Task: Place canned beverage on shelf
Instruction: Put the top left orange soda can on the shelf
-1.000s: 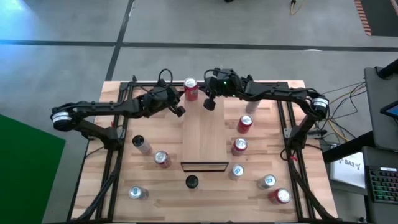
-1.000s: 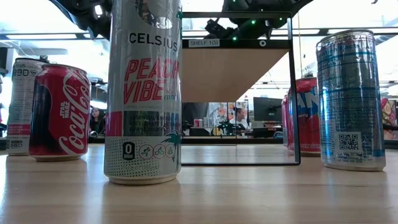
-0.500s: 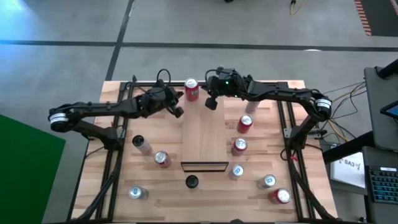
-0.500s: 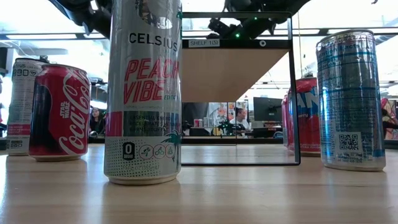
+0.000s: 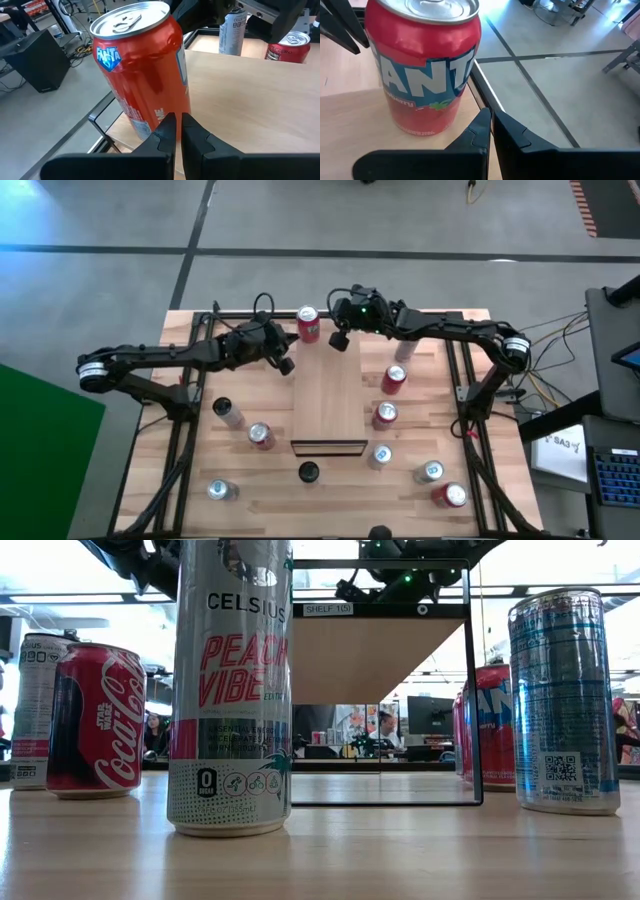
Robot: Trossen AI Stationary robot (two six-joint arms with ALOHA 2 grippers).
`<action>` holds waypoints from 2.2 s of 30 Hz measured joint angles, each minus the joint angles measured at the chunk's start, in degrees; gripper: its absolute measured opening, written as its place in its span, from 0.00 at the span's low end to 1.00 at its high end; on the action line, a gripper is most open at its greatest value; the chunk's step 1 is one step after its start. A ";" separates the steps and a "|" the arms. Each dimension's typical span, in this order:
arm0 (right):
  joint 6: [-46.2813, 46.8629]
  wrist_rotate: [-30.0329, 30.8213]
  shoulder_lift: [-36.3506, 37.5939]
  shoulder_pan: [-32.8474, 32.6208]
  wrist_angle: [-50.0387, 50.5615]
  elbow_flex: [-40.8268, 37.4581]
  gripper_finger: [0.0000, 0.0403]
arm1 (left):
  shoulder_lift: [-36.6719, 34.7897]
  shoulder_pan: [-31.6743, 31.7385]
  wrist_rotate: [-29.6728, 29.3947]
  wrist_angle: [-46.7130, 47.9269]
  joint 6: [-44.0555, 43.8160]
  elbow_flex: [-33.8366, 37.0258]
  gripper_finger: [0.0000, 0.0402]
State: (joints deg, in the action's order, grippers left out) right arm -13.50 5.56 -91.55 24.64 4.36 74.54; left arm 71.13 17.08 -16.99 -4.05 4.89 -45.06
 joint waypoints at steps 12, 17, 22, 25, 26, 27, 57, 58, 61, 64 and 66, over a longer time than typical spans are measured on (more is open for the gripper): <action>0.84 -3.03 -0.50 -0.02 -2.08 0.00 0.03 | 0.09 0.07 -0.59 -1.64 0.37 0.00 0.00; 1.51 -3.00 -0.48 0.00 -2.10 0.00 0.03 | 0.11 0.07 -1.77 -1.89 0.40 0.00 0.00; 1.47 -3.05 -0.48 -0.13 -2.10 0.00 0.03 | 0.11 0.17 -4.16 -1.96 0.89 0.00 0.00; 1.47 -3.13 -0.48 -0.13 -2.10 0.00 0.03 | 0.14 0.27 -4.16 -2.39 1.05 0.00 0.00; 1.43 -3.22 -0.46 -0.13 -2.10 0.00 0.03 | 0.14 0.28 -4.16 -2.55 1.05 0.00 0.00; 1.43 -3.70 -0.46 -0.13 -2.10 0.00 0.03 | 0.14 0.28 -4.16 -2.67 1.05 0.00 0.00; 0.78 -6.03 -0.46 -3.05 -1.12 0.00 0.03 | 0.16 0.74 -3.52 -3.46 1.64 0.22 0.00; 0.68 -6.03 -0.46 -3.08 -1.12 0.00 0.03 | 0.16 0.74 -3.54 -3.41 1.64 0.22 0.00; 0.88 -5.51 -0.39 -3.13 -0.54 0.00 0.03 | 0.16 0.74 -5.09 -3.22 1.66 0.22 0.00; 0.87 -4.86 -0.09 -3.13 0.74 0.02 0.03 | 0.14 0.70 -6.08 -3.06 1.66 0.22 0.00; 0.84 -2.92 0.04 -3.13 1.22 0.02 0.03 | 0.04 0.50 -6.08 -3.04 1.66 0.22 0.00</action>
State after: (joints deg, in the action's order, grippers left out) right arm -12.67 2.64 -91.51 21.52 5.59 74.56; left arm 71.17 17.58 -23.07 -7.09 6.55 -44.84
